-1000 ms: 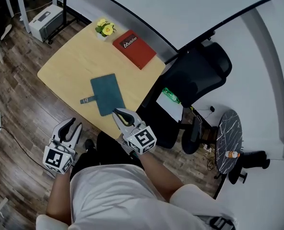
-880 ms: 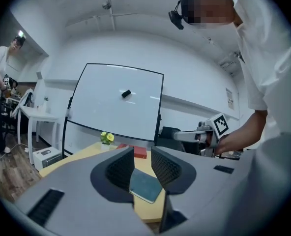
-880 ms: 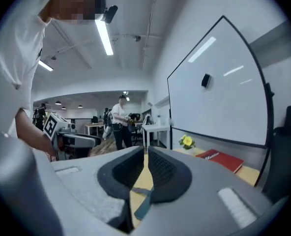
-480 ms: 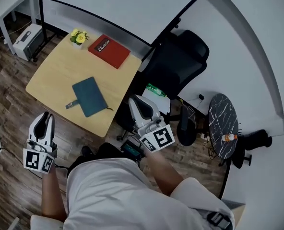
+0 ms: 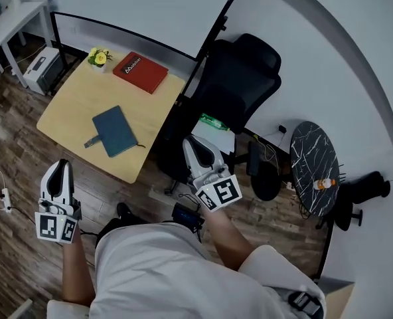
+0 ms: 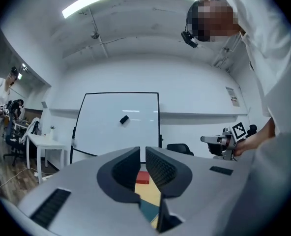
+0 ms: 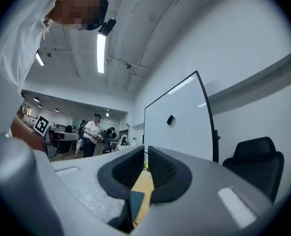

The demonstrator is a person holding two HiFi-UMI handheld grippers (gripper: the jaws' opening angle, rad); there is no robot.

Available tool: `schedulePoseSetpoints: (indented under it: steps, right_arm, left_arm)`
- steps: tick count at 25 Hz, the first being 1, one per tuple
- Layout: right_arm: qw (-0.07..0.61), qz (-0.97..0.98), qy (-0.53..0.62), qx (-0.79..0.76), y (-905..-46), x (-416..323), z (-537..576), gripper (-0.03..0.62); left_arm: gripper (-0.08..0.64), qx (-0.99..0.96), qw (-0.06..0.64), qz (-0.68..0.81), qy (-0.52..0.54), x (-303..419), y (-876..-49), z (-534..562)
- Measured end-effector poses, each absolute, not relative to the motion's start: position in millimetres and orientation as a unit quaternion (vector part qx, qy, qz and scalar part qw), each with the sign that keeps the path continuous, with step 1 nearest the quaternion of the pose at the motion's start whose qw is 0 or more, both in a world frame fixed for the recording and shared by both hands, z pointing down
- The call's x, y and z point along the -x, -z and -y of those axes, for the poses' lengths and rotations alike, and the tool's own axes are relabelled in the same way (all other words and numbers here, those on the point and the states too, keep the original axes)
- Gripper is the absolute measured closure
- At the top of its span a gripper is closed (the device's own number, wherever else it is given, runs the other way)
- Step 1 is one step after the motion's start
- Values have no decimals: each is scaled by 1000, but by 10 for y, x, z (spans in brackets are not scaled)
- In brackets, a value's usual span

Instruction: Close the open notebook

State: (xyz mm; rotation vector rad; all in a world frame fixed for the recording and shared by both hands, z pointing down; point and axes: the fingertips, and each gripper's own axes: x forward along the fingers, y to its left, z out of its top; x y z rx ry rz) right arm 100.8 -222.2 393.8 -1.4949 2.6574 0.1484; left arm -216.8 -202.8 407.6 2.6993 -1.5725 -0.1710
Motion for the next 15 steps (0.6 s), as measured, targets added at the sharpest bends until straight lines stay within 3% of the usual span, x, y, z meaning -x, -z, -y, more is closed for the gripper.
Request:
schedulePoseSetpoints:
  steps: [15]
  right_arm:
    - [67, -897, 11, 438, -4328, -1688, 790, 569]
  left_arm:
    - [518, -826, 43, 560, 41, 1294, -4336, 298]
